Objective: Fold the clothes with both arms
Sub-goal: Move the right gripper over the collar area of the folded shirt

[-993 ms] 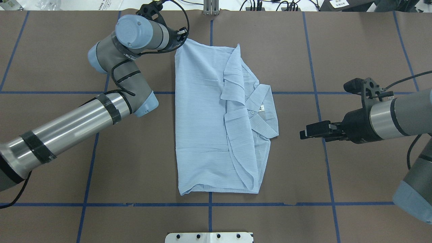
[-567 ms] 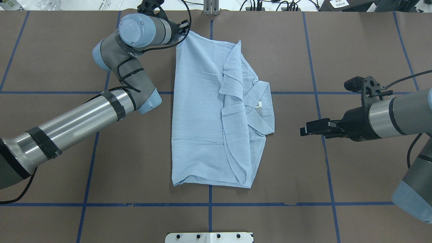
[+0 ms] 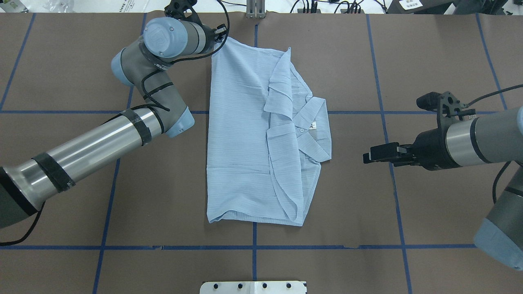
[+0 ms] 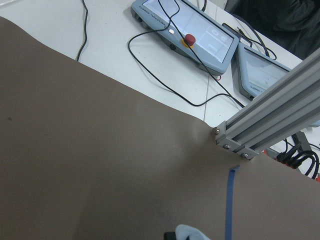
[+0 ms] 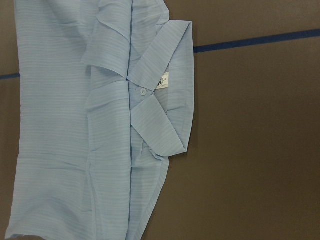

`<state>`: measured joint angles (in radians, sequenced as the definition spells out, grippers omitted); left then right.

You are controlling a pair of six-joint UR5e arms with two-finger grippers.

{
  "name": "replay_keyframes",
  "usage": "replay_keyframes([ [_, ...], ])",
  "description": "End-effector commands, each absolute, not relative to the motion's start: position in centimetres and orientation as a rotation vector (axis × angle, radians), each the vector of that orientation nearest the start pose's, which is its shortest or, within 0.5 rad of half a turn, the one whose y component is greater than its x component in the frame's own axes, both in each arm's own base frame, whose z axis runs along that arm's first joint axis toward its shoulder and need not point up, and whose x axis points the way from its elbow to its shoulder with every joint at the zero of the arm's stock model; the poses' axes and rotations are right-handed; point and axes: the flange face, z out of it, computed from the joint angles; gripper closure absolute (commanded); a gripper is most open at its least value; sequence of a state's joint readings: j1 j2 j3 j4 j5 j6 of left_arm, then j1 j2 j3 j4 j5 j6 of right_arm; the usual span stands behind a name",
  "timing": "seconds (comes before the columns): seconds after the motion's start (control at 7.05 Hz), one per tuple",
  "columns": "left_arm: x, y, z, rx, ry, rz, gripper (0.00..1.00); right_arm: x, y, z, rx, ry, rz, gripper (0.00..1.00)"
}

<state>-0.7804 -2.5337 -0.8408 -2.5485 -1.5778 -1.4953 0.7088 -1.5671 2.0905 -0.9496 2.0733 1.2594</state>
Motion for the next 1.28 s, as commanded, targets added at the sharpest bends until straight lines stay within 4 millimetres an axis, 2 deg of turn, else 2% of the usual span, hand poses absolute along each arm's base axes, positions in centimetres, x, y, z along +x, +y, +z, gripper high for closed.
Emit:
replay_keyframes([
  [0.0, 51.6, -69.6, 24.5, 0.509, 1.150, -0.604, 0.00, -30.0, -37.1, 33.9, 0.167, -1.182, 0.073, 0.00],
  [0.28, 50.7, -69.5, 23.4, 0.481, 1.184, -0.572, 0.00, -31.1, -37.5, 32.8, 0.184, -1.188, 0.067, 0.00],
  [0.43, 49.9, -68.6, 23.9, 0.479, 1.196, -0.563, 0.00, -32.8, -37.0, 32.3, 0.198, -1.185, 0.055, 0.00],
  [0.57, 49.1, -67.6, 26.0, 0.434, 1.198, -0.533, 0.00, -35.9, -35.0, 32.3, 0.243, -1.158, 0.045, 0.00],
  [0.71, 47.8, -66.9, 27.7, 0.417, 1.189, -0.485, 0.00, -38.5, -34.6, 30.8, 0.247, -1.094, 0.050, 0.00],
  [0.85, 46.1, -65.2, 28.9, 0.417, 1.175, -0.464, 0.00, -41.3, -34.7, 27.3, 0.223, -1.026, 0.047, 0.00],
  [0.99, 44.1, -63.3, 30.2, 0.422, 1.171, -0.441, 0.00, -44.8, -33.5, 24.2, 0.238, -0.935, 0.013, 0.00],
  [1.13, 42.2, -61.2, 31.3, 0.413, 1.176, -0.407, 0.00, -48.3, -32.1, 22.2, 0.291, -0.829, -0.056, 0.00],
])
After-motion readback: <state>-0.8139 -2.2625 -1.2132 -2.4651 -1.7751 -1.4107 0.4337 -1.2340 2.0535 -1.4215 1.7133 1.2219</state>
